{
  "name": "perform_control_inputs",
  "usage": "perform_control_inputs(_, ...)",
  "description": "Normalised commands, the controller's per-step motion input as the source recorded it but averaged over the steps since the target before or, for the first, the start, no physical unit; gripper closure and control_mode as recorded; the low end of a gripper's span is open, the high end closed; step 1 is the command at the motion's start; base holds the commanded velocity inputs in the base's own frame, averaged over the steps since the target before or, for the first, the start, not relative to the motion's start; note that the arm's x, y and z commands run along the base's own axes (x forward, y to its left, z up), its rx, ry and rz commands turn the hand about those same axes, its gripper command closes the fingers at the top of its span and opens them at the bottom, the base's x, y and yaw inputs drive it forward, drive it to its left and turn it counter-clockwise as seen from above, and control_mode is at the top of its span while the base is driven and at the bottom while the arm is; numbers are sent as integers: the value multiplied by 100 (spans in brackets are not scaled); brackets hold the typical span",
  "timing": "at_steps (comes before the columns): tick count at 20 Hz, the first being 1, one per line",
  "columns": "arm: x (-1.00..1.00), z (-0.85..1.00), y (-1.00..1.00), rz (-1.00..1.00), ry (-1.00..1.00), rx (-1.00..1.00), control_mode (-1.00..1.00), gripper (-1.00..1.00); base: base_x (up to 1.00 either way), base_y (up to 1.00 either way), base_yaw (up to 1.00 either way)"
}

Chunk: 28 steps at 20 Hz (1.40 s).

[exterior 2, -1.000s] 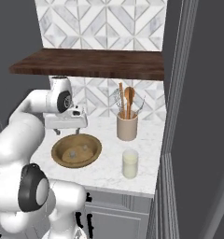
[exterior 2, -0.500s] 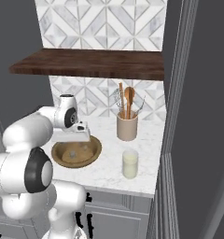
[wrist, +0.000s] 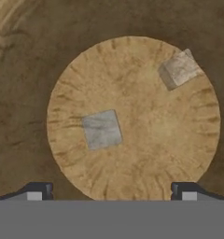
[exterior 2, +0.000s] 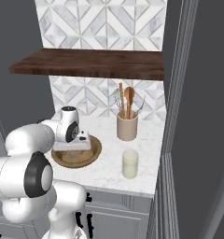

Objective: Grab a lemon wedge from the fridge and one ice cube from the ice bowl, and put them in the glass of lemonade.

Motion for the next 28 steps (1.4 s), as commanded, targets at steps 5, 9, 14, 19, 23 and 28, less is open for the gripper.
perform_control_inputs(5, 24, -15, 3, 7, 0, 0, -100, -100, 0, 0, 0)
perform_control_inputs(9, 35, -5, 0, 6, 0, 0, -100, -100, 0, 0, 0)
perform_control_inputs(14, 31, 0, 0, 3, 0, 0, -100, -100, 0, 0, 0)
perform_control_inputs(19, 2, 0, 0, 1, 0, 0, -100, -100, 0, 0, 0)
perform_control_inputs(23, -36, 0, 0, 1, -1, 0, -100, -100, 0, 0, 0)
perform_control_inputs(28, -30, -7, 0, 2, 0, 0, -100, -100, 0, 0, 0)
